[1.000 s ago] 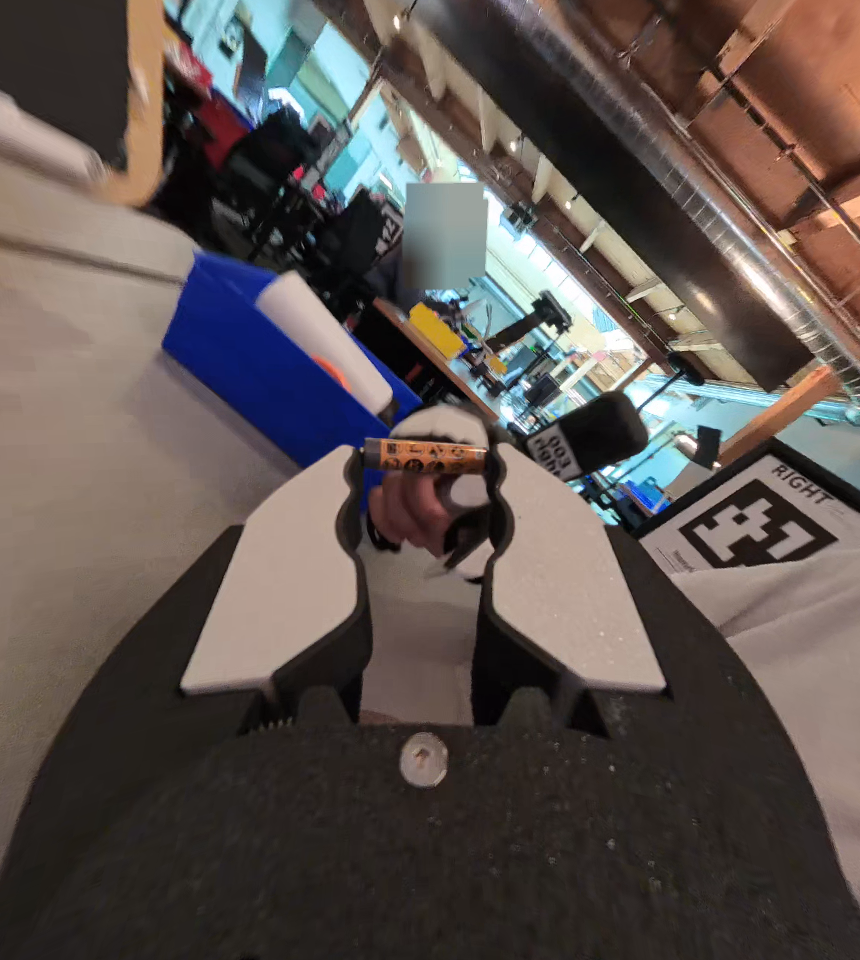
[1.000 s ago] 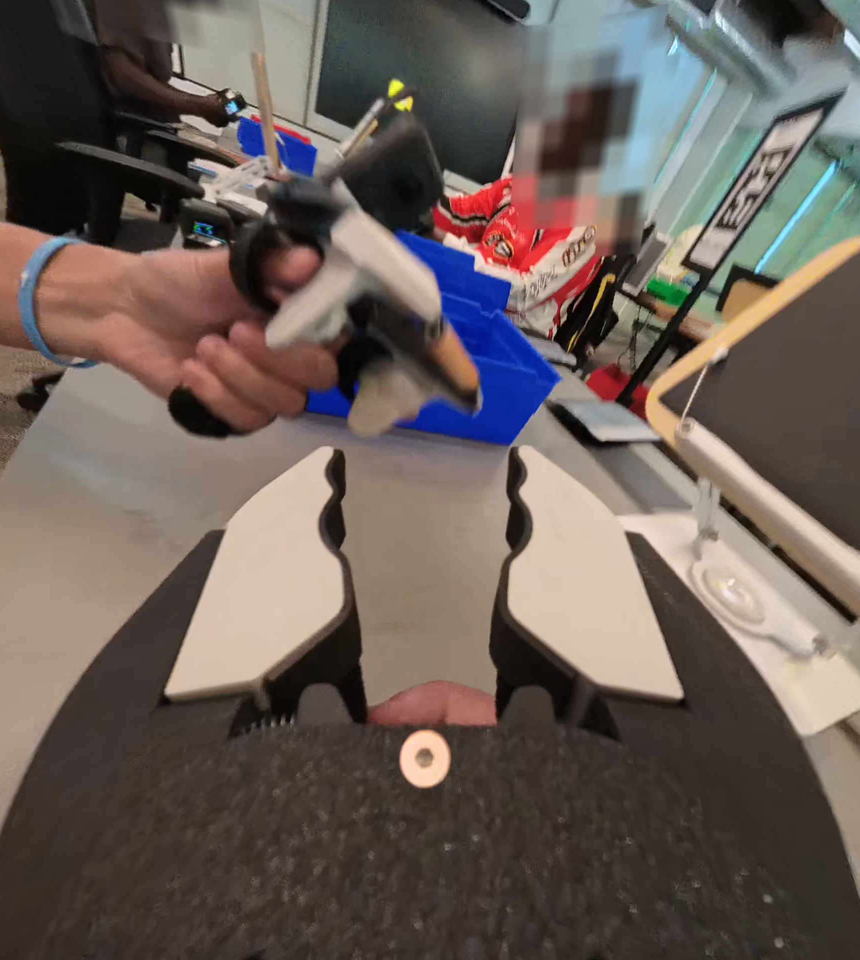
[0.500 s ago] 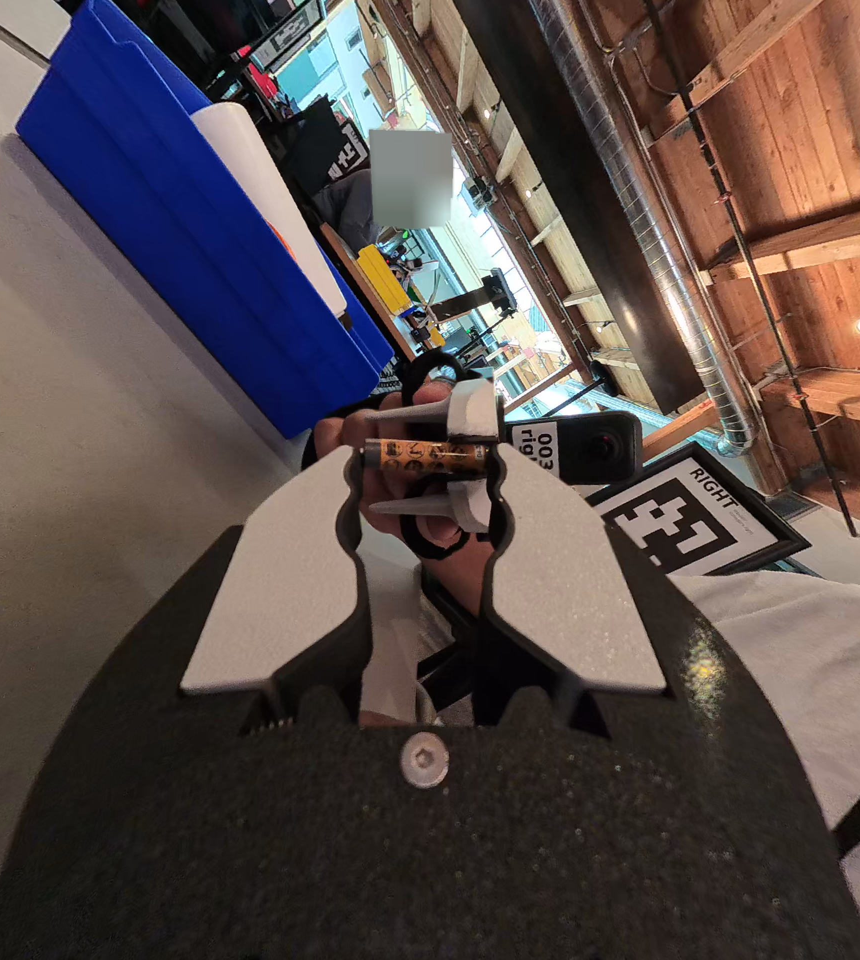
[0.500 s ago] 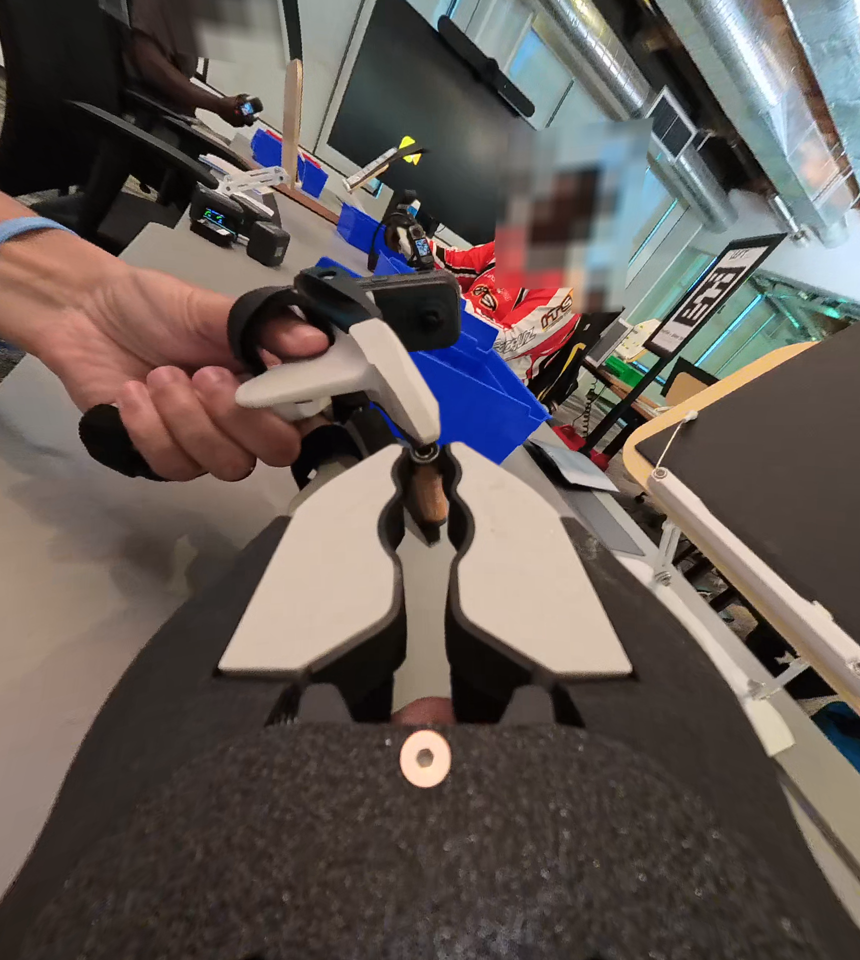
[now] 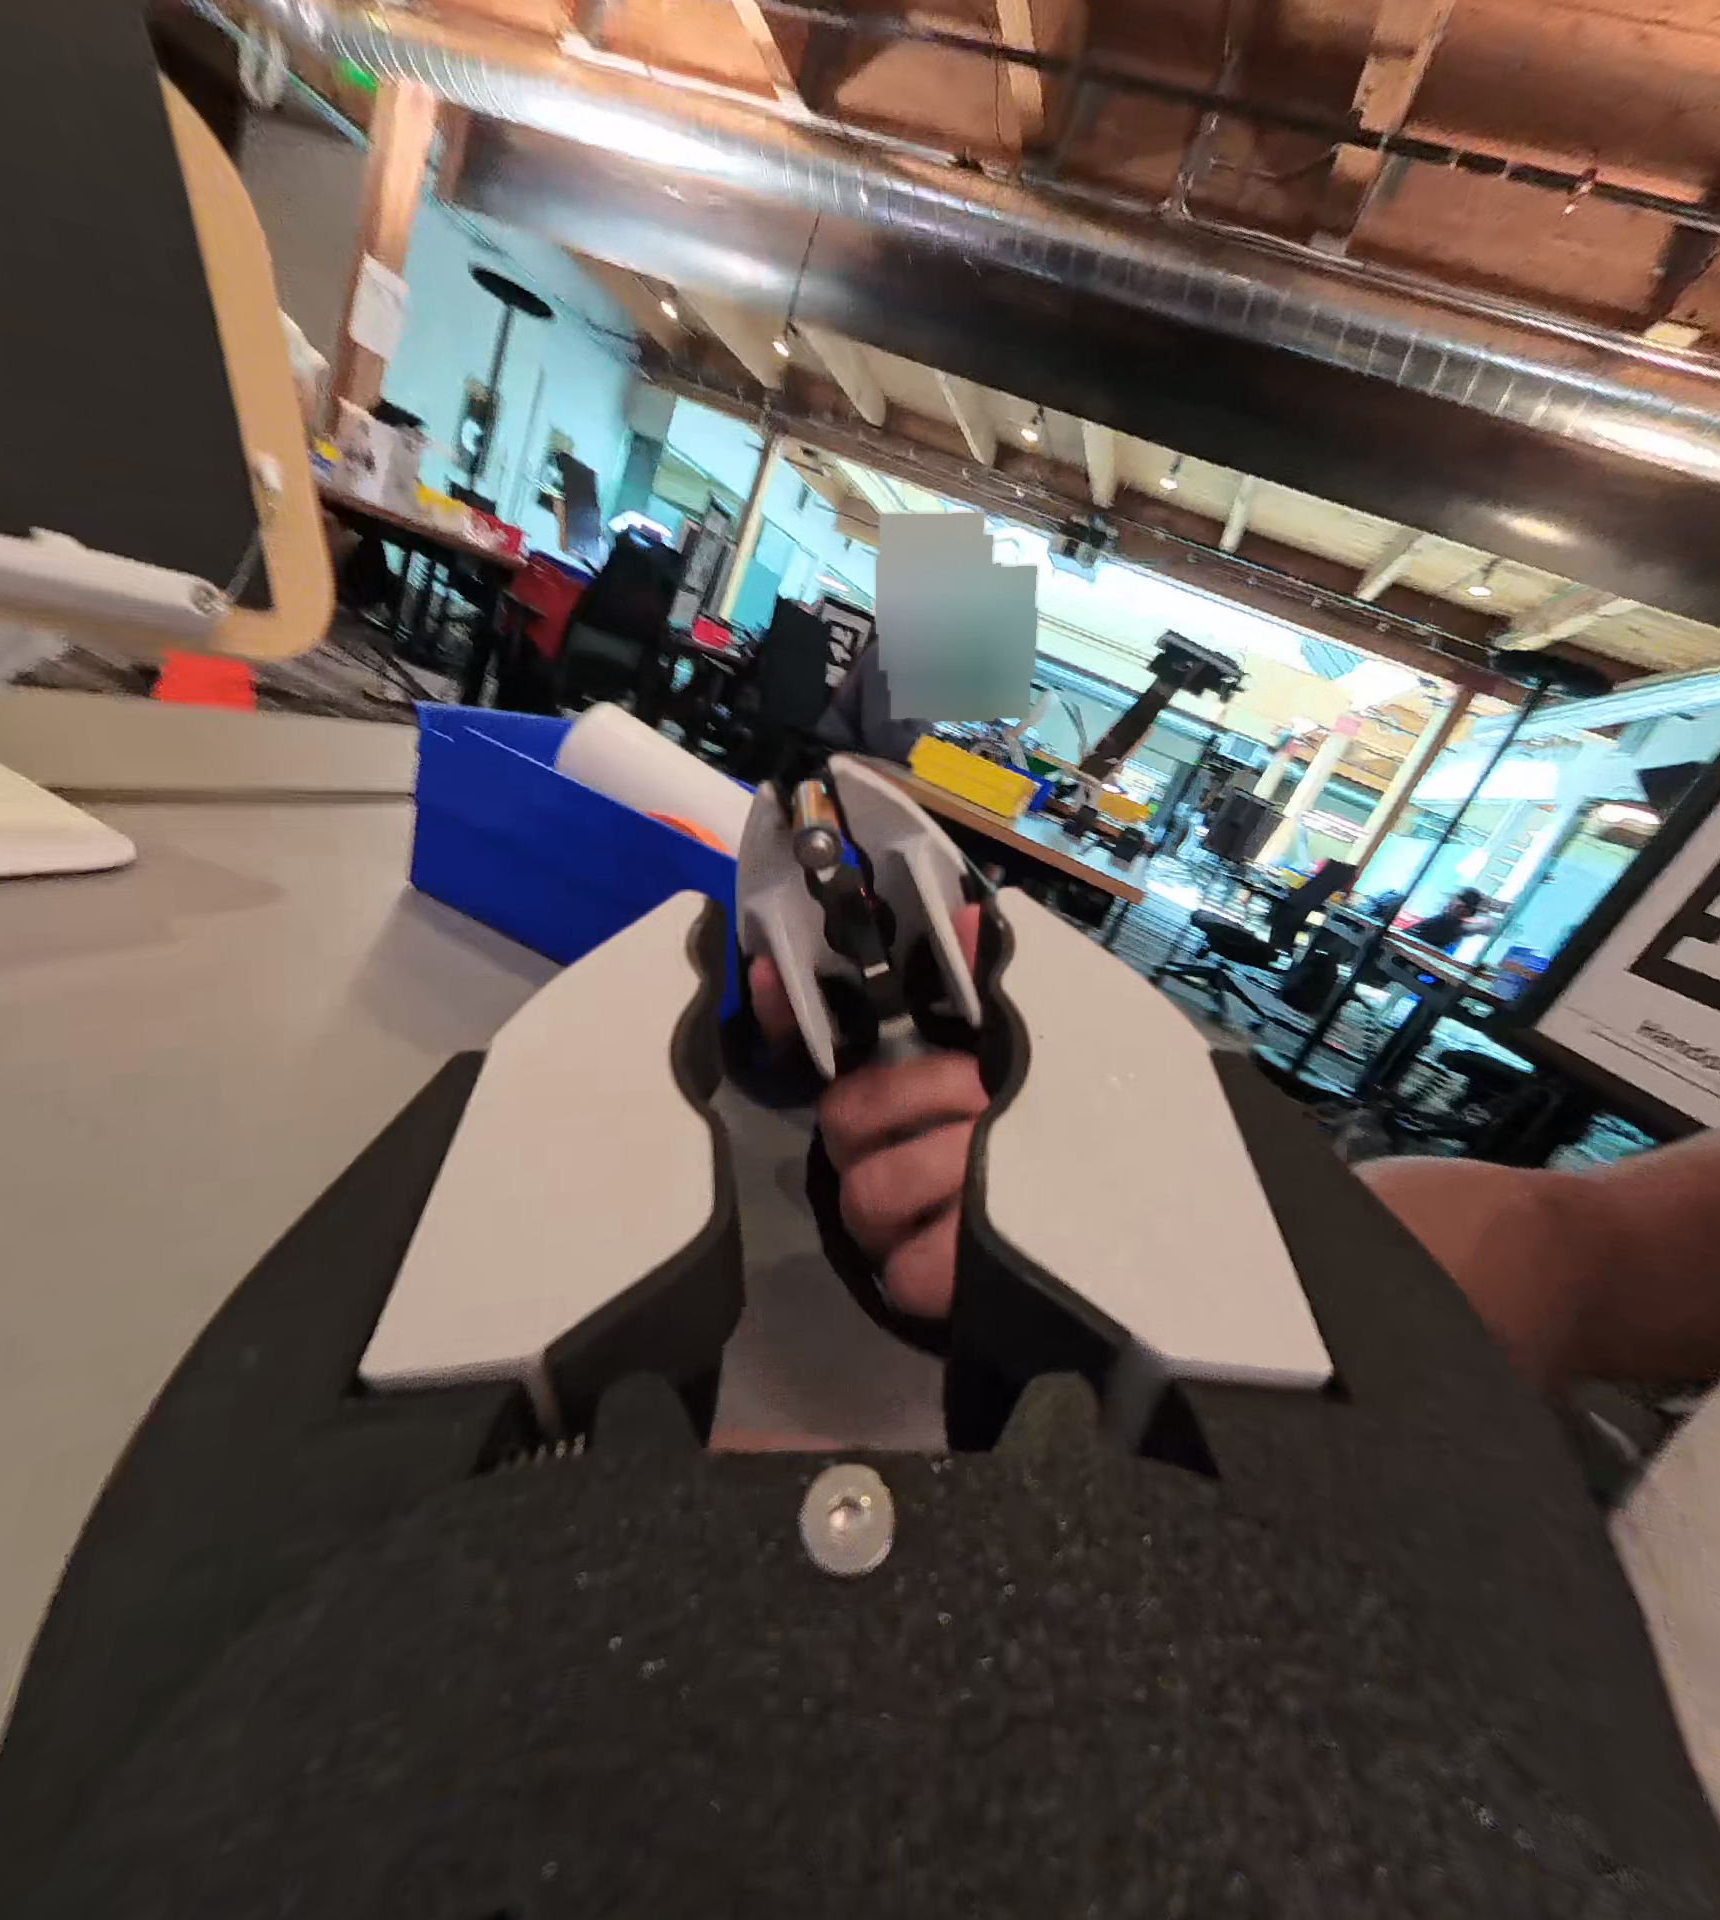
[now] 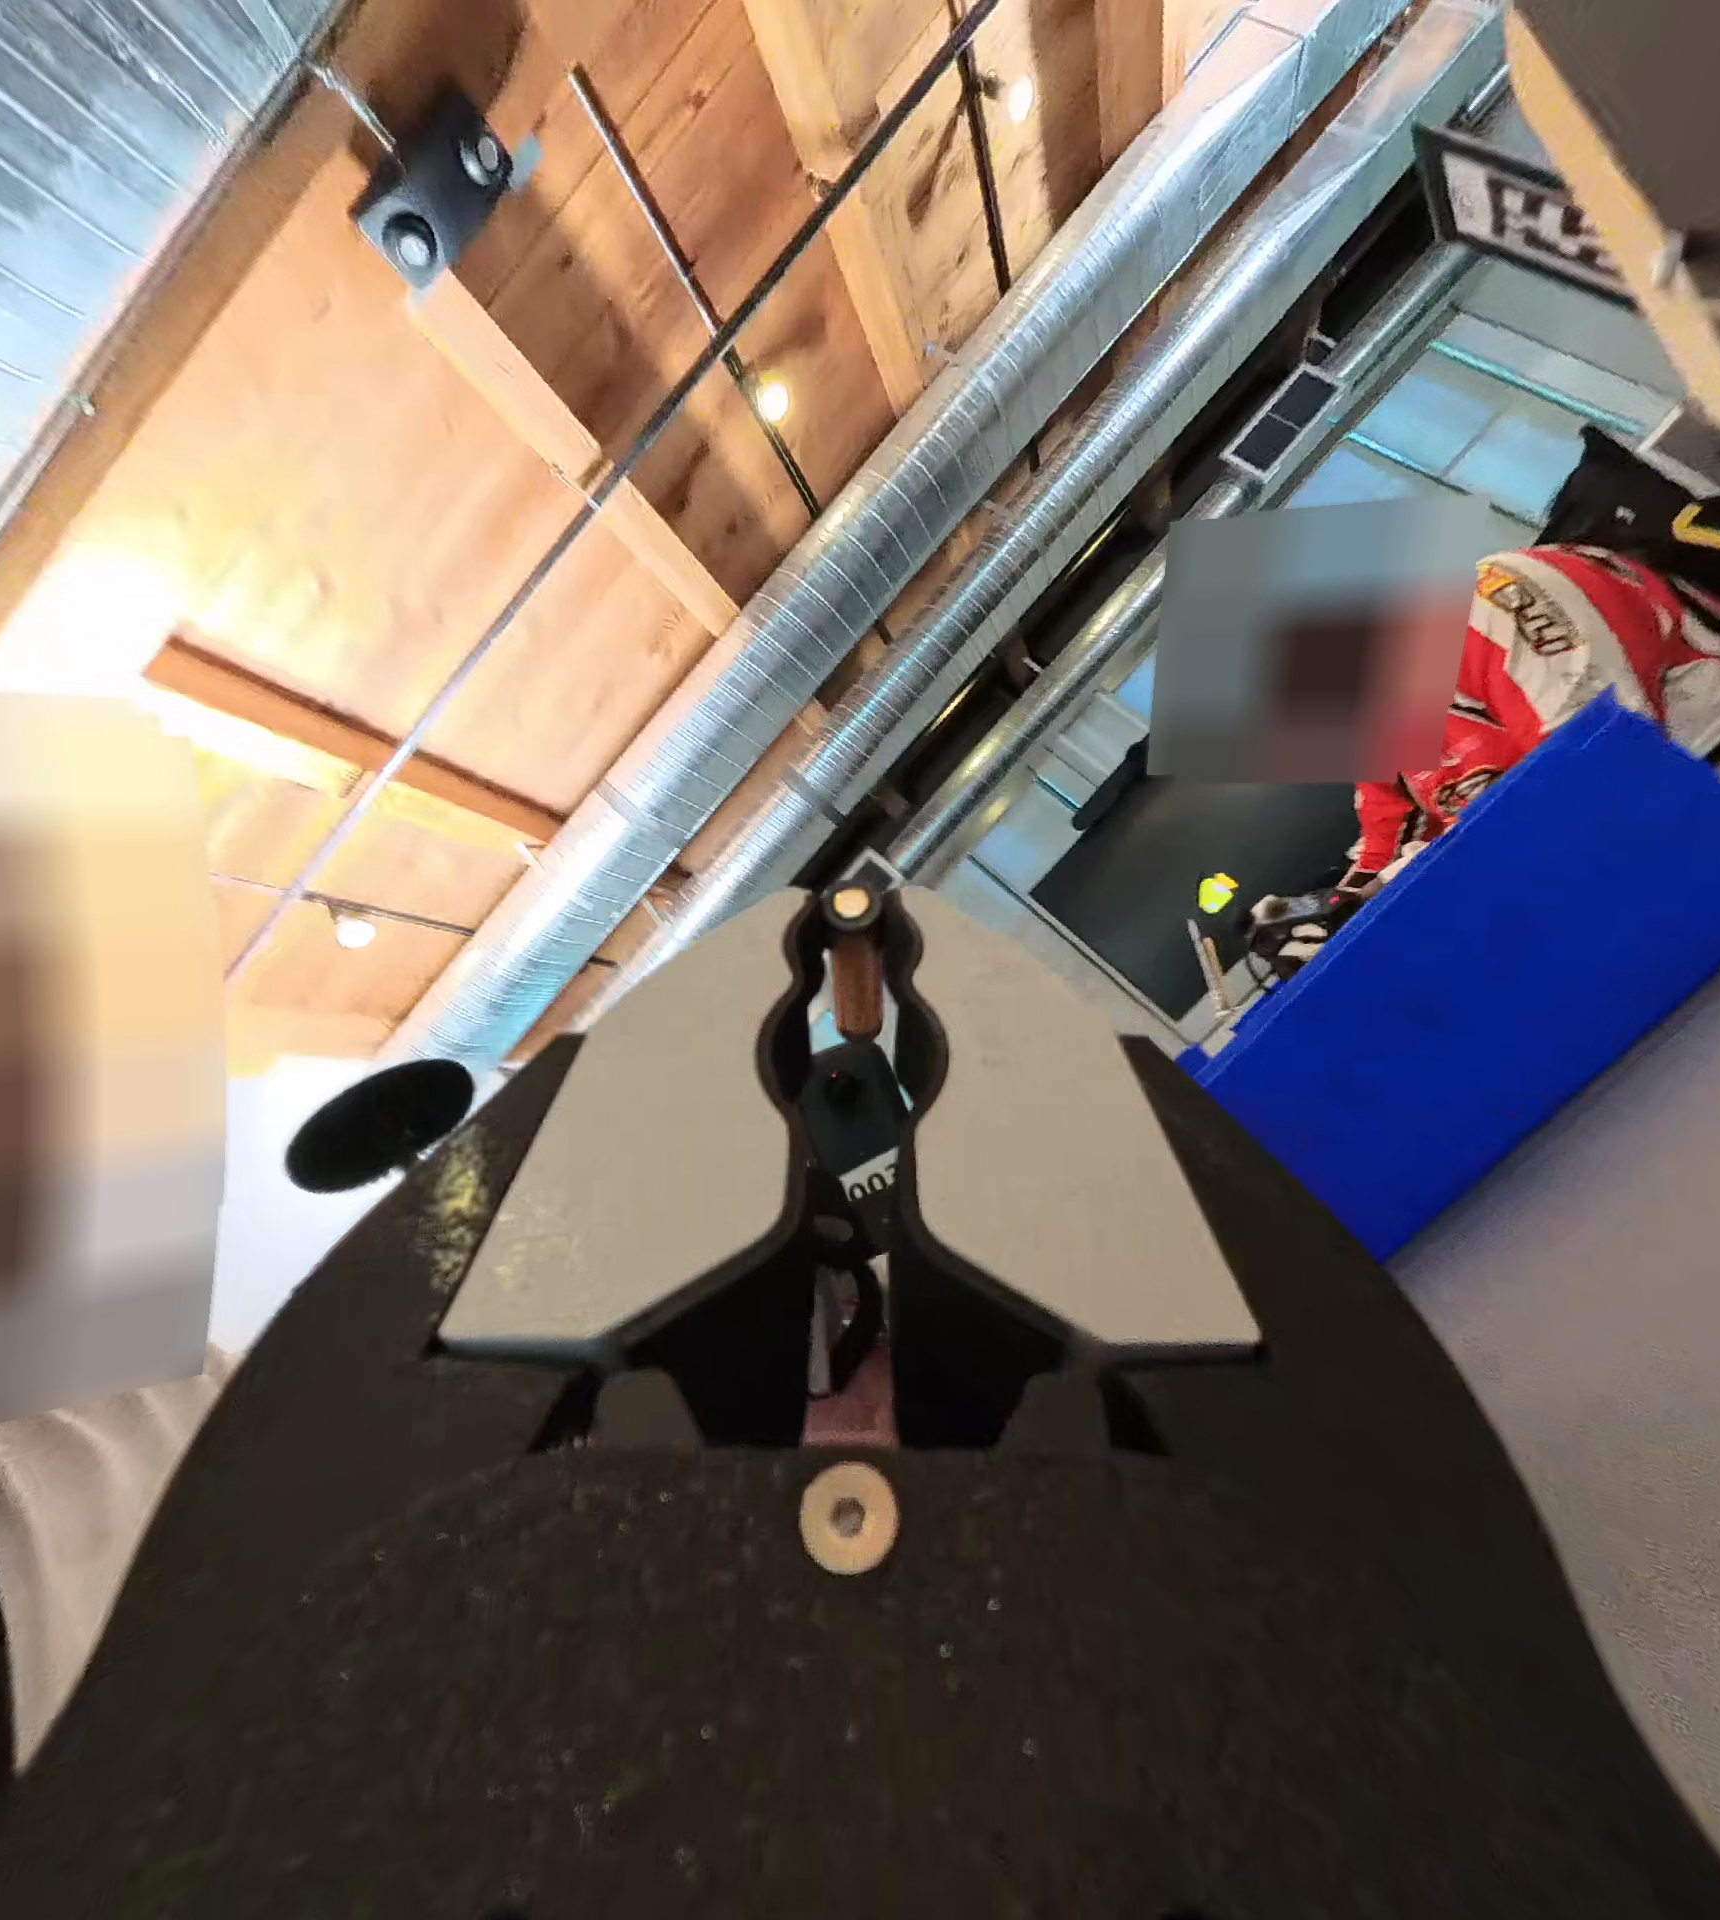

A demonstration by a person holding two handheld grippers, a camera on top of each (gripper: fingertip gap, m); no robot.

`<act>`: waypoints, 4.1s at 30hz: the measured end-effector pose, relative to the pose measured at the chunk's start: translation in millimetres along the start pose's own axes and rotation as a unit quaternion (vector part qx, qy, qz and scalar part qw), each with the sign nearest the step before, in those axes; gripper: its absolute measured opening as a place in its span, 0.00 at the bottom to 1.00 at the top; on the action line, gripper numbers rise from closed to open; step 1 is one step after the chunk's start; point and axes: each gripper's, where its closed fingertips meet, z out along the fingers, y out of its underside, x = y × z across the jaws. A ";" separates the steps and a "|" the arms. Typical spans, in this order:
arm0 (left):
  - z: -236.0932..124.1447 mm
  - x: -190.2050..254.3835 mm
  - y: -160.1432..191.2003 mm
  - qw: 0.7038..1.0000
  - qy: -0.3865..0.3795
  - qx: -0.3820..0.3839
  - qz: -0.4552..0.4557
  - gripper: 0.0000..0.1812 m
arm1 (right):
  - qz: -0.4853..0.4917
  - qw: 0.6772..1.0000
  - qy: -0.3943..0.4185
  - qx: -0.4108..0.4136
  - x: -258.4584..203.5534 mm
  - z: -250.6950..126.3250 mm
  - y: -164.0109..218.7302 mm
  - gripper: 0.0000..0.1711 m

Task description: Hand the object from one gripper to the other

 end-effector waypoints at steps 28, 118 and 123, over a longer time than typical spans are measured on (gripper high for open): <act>-23.7 -60.8 50.9 0.788 -0.174 -0.288 0.515 0.06 | -0.367 0.826 0.286 -0.319 60.8 -29.4 40.8 0.41; -26.3 -22.9 81.4 0.915 -0.013 -0.318 0.249 0.18 | -0.112 0.869 0.169 -0.451 54.3 -63.4 88.6 0.06; -27.6 14.7 71.4 0.923 0.076 -0.270 0.263 0.29 | 0.042 0.884 0.098 -0.454 31.7 -63.8 96.8 0.06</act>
